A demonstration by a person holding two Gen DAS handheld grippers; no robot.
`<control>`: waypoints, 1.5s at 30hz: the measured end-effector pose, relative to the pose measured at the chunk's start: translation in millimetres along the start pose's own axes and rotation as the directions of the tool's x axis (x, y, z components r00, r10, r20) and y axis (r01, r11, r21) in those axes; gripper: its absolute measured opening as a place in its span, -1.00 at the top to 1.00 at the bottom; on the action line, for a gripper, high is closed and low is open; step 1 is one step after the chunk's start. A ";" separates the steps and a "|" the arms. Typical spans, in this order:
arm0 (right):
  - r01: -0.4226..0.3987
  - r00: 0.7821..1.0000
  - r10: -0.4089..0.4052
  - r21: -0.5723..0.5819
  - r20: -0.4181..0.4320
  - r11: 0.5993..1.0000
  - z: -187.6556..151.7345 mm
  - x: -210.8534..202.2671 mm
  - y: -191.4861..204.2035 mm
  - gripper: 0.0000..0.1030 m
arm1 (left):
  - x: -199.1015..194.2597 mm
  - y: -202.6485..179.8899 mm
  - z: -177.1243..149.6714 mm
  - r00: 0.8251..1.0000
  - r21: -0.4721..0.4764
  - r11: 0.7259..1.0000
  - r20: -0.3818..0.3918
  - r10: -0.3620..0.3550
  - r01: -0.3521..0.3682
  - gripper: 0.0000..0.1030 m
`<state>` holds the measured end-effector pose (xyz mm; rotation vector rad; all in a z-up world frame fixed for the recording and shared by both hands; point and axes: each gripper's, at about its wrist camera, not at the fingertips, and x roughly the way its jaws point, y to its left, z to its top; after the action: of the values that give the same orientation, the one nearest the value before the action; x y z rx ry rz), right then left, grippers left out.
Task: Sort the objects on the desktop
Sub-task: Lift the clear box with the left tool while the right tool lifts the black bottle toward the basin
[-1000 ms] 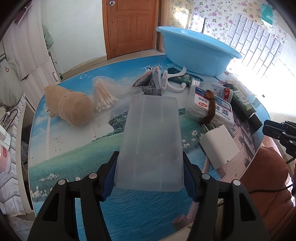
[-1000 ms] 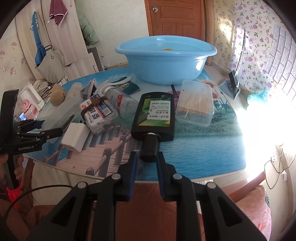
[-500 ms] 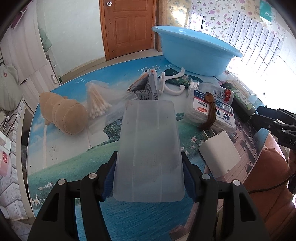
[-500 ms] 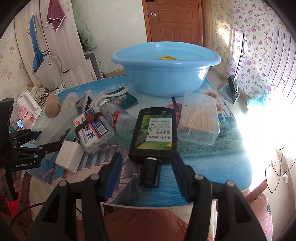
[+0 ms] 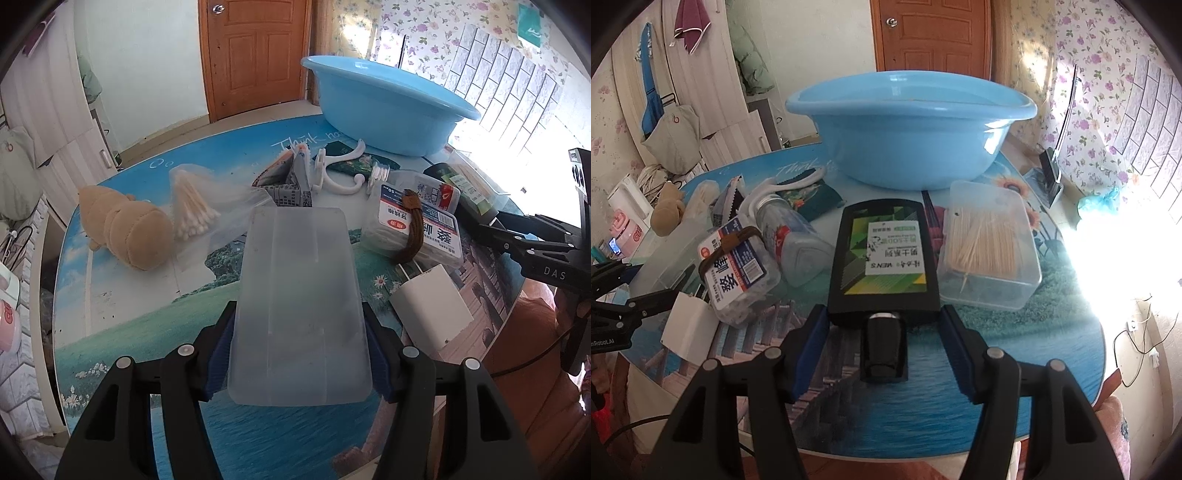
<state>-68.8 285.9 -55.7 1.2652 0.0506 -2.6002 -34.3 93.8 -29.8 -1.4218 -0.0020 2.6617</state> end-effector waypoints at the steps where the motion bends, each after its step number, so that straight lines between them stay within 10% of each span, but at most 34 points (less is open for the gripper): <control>1: -0.011 1.000 0.011 0.000 0.001 1.000 -0.4 -0.2 0.0 -0.16 | -0.2 0.5 -0.3 1.000 0.000 1.000 -0.001 0.002 -0.002 -0.19; 45: 0.029 1.000 -0.029 -0.080 -0.004 0.996 -14.2 -7.5 8.1 -0.23 | -0.1 4.4 -8.4 0.999 0.009 0.999 0.020 0.032 -0.032 -0.19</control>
<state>-51.5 281.6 -58.0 1.2525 0.1737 -2.5917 -27.7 88.9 -34.7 -1.4049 0.0322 2.6974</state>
